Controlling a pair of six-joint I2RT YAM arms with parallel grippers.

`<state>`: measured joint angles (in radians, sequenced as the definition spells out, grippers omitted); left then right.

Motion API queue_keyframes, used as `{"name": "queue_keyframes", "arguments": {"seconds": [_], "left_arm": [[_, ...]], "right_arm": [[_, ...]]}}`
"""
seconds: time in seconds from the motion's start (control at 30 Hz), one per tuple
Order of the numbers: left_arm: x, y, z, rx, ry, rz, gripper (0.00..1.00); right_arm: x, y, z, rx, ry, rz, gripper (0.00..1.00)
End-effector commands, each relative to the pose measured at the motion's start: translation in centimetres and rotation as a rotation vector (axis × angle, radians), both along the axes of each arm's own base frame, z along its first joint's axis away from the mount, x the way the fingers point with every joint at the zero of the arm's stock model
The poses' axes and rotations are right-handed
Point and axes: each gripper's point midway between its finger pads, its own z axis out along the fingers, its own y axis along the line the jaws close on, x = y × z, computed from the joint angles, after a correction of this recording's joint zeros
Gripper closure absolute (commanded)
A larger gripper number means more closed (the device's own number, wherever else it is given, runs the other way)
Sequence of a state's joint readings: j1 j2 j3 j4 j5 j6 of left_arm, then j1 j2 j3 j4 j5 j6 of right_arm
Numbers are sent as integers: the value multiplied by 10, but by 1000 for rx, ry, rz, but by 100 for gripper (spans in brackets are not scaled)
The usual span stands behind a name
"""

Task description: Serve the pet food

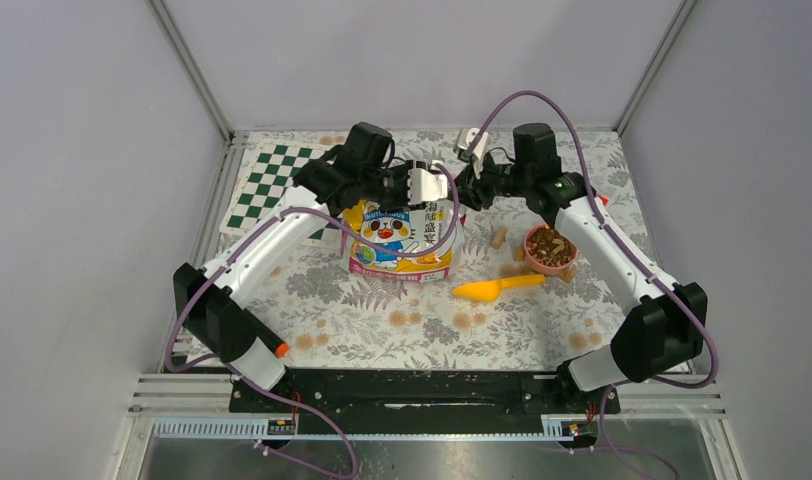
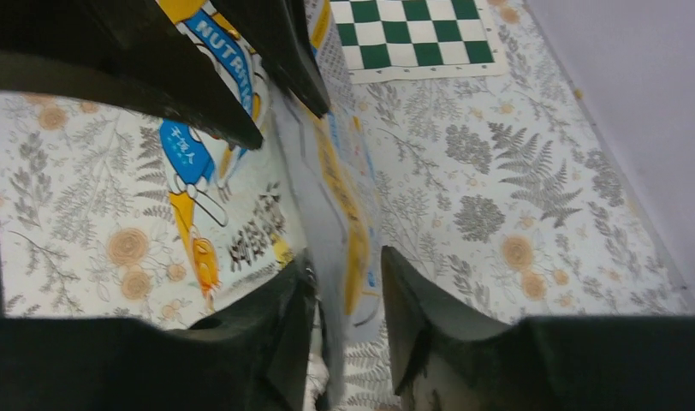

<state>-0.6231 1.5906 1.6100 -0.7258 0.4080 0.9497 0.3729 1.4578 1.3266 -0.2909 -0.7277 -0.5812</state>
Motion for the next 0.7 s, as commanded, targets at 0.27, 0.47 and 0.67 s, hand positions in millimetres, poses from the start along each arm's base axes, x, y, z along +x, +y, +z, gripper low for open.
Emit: {"name": "queue_keyframes", "arguments": {"seconds": [0.27, 0.47, 0.67], "left_arm": [[23, -29, 22, -64, -109, 14, 70], [23, -30, 23, -66, -117, 23, 83], [30, -3, 20, 28, -192, 104, 100]], "right_arm": [[-8, 10, 23, 15, -60, 40, 100], [-11, 5, 33, 26, -79, 12, 100], [5, -14, 42, 43, -145, -176, 100]]}}
